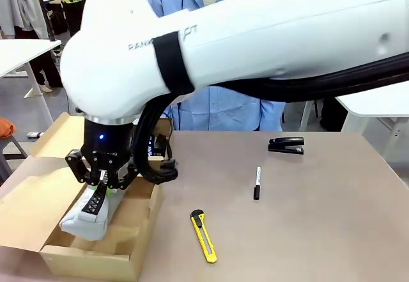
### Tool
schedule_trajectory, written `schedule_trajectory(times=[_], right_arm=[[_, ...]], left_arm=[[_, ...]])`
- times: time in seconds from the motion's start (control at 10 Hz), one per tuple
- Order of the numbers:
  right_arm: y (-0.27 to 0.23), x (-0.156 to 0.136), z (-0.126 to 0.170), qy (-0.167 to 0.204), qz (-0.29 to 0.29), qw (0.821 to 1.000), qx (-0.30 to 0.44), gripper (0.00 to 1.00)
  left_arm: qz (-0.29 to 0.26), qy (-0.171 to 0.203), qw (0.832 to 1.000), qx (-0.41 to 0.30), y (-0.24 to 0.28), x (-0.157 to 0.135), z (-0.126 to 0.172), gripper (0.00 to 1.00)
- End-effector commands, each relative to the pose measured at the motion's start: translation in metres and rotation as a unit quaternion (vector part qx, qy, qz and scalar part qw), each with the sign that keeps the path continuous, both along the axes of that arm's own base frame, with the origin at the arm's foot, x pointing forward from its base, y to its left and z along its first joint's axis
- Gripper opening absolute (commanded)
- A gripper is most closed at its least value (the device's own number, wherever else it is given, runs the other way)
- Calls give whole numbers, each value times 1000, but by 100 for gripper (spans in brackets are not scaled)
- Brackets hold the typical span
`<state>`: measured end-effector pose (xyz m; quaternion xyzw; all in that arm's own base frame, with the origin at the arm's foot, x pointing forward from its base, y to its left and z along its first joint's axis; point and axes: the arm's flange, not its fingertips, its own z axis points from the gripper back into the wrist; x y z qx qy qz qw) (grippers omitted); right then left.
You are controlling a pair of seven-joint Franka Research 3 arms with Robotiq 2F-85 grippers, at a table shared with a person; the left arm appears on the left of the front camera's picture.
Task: Place items inside the box.
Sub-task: Pick up a Pencil pouch or Stapler and place it inside the Mailer Box closest to the robot.
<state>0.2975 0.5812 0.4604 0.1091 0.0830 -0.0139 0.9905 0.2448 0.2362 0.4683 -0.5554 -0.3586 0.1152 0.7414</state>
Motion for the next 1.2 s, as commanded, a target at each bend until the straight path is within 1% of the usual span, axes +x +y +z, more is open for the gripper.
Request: schedule_trajectory(times=[0.0, 0.1, 0.3, 0.7, 0.9, 1.1], right_arm=[[26, 2, 4, 9, -16, 999, -35, 12], [32, 5, -6, 4, -19, 999, -47, 12], [42, 14, -29, 17, -10, 998, -66, 12], [58, 27, -76, 21, -2, 997, -76, 12], [62, 30, -83, 16, -6, 997, -82, 12], [63, 30, -85, 25, 0, 996, -85, 12]], left_arm=[[0, -15, 1000, -2, -2, 0, 0, 100], [0, -15, 1000, -2, -2, 0, 0, 100], [0, -15, 1000, -2, -2, 0, 0, 100], [0, -15, 1000, -2, -2, 0, 0, 100], [0, -15, 1000, -2, -2, 0, 0, 100], [0, -15, 1000, -2, -2, 0, 0, 100]])
